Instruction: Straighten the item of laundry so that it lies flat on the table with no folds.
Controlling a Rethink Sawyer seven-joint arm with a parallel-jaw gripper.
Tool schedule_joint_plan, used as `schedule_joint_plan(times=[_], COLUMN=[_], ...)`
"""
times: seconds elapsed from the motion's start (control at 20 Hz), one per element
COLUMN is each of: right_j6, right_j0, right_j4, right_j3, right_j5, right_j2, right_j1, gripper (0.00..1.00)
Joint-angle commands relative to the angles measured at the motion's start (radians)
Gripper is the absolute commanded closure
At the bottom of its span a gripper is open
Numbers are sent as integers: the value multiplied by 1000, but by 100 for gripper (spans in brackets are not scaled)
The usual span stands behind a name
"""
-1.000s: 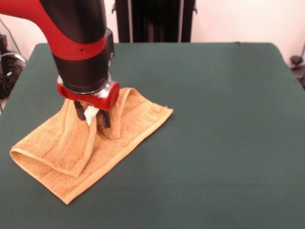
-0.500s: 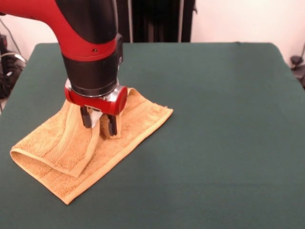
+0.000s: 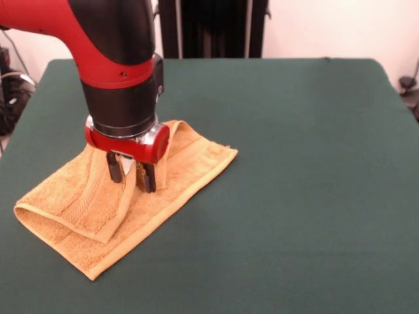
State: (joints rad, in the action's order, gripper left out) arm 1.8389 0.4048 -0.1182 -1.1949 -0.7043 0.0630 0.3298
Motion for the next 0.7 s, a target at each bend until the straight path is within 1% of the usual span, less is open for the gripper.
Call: schedule_joint_plan(times=[0.05,0.4,0.7], right_j6=[-70,-105,-82], right_j0=[-6,14,5], right_j4=[-22,-36,-26], right_j3=[-112,-118,-91], right_j5=[-50,-92,-101], right_j2=[116,114,116], right_j1=[-40,-26,-47], gripper=[0,0,0])
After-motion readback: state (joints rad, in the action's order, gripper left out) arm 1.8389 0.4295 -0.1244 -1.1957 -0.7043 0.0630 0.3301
